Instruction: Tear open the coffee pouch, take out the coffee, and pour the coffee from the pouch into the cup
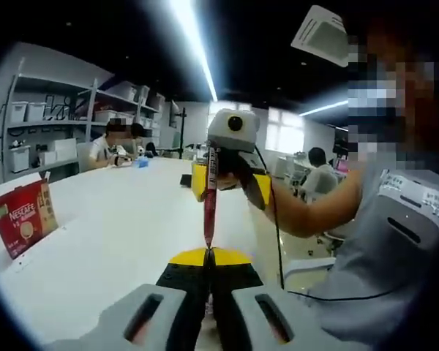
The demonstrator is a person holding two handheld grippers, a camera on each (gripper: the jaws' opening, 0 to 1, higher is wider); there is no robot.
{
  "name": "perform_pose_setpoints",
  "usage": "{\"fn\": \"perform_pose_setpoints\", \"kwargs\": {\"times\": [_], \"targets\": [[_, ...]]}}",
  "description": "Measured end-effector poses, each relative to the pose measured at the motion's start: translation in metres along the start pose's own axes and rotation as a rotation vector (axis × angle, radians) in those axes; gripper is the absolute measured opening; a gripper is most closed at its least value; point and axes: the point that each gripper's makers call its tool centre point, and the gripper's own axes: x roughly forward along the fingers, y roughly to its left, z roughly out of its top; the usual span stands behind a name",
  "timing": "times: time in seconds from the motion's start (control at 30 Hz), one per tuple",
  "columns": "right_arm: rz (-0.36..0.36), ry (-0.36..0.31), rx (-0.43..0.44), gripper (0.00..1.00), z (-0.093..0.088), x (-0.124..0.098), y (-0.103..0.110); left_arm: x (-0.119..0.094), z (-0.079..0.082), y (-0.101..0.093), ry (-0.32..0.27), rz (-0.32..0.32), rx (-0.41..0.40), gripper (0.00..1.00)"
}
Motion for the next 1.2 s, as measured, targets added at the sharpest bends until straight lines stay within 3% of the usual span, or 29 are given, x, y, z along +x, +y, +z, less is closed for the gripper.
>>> {"fn": "perform_pose_setpoints", "kwargs": {"times": [0.03, 0.1, 0.17, 0.2, 0.23, 0.3, 0.37, 0.4, 0.5, 0.57, 0.63, 0.73, 0.8, 0.83, 0.87, 0.9, 0.93, 1.0, 1.03, 1.1, 1.13, 1.17, 1.2], "targets": [[-0.044, -0.021, 0.024, 0.32, 0.004, 0.000, -0.009, 0.001, 0.000, -0.001, 0.001, -0.002, 0.001, 0.03], [-0.062, -0.044, 0.040, 0.27, 0.009, -0.005, -0.016, 0.002, 0.000, -0.003, 0.007, -0.007, 0.004, 0.03], [-0.057, -0.057, 0.068, 0.15, 0.011, -0.007, -0.016, 0.002, 0.001, -0.003, 0.010, -0.005, 0.008, 0.03], [-0.049, -0.060, 0.086, 0.04, 0.011, -0.007, -0.015, 0.002, 0.001, -0.003, 0.009, -0.003, 0.010, 0.03], [-0.047, -0.063, 0.129, 0.03, 0.011, -0.008, -0.013, 0.002, 0.003, -0.002, -0.001, 0.008, 0.017, 0.04], [-0.083, -0.086, 0.170, 0.02, 0.011, -0.010, -0.021, 0.002, 0.005, 0.001, -0.029, 0.024, 0.029, 0.06], [-0.075, -0.090, 0.193, 0.02, 0.007, -0.013, -0.021, 0.004, 0.014, -0.005, -0.091, -0.009, 0.019, 0.23], [-0.068, -0.094, 0.201, 0.02, 0.005, -0.013, -0.020, 0.004, 0.019, -0.006, -0.123, -0.012, 0.003, 0.27], [-0.058, -0.090, 0.205, 0.02, 0.001, -0.010, -0.015, 0.005, 0.022, -0.004, -0.116, 0.012, 0.052, 0.19], [-0.057, -0.089, 0.203, 0.02, 0.001, -0.010, -0.013, 0.006, 0.018, -0.006, -0.077, 0.016, 0.090, 0.04], [-0.064, -0.087, 0.195, 0.02, 0.002, -0.012, -0.013, 0.007, 0.022, -0.007, -0.077, 0.023, 0.098, 0.04], [-0.061, -0.111, 0.198, 0.02, 0.008, -0.017, -0.012, 0.006, 0.030, -0.013, -0.127, -0.021, 0.088, 0.07], [-0.070, -0.123, 0.187, 0.02, 0.012, -0.019, -0.012, 0.007, 0.034, -0.010, -0.149, -0.014, 0.075, 0.22], [-0.074, -0.126, 0.180, 0.02, 0.013, -0.020, -0.012, 0.008, 0.032, -0.011, -0.134, -0.020, 0.063, 0.15], [-0.078, -0.129, 0.177, 0.02, 0.014, -0.021, -0.013, 0.008, 0.022, -0.015, -0.082, -0.038, 0.049, 0.04], [-0.066, -0.108, 0.183, 0.02, 0.011, -0.021, -0.011, 0.010, 0.029, -0.011, -0.114, 0.001, 0.095, 0.04], [-0.079, -0.119, 0.168, 0.02, 0.012, -0.021, -0.013, 0.010, 0.024, -0.004, -0.093, 0.039, 0.145, 0.04], [-0.076, -0.119, 0.171, 0.02, 0.011, -0.021, -0.013, 0.010, 0.022, -0.010, -0.091, -0.002, 0.129, 0.04], [-0.076, -0.122, 0.173, 0.02, 0.011, -0.021, -0.013, 0.011, 0.023, -0.014, -0.115, -0.029, 0.116, 0.07], [-0.083, -0.138, 0.169, 0.02, 0.013, -0.024, -0.012, 0.013, 0.021, -0.009, -0.117, -0.022, 0.077, 0.28], [-0.084, -0.144, 0.170, 0.02, 0.015, -0.026, -0.013, 0.015, 0.014, -0.007, -0.091, -0.015, 0.088, 0.17], [-0.078, -0.127, 0.172, 0.02, 0.013, -0.026, -0.011, 0.014, 0.003, -0.002, -0.028, 0.018, 0.120, 0.06], [-0.090, -0.142, 0.153, 0.02, 0.016, -0.026, -0.014, 0.014, 0.008, 0.000, -0.067, 0.030, 0.151, 0.04]]}}
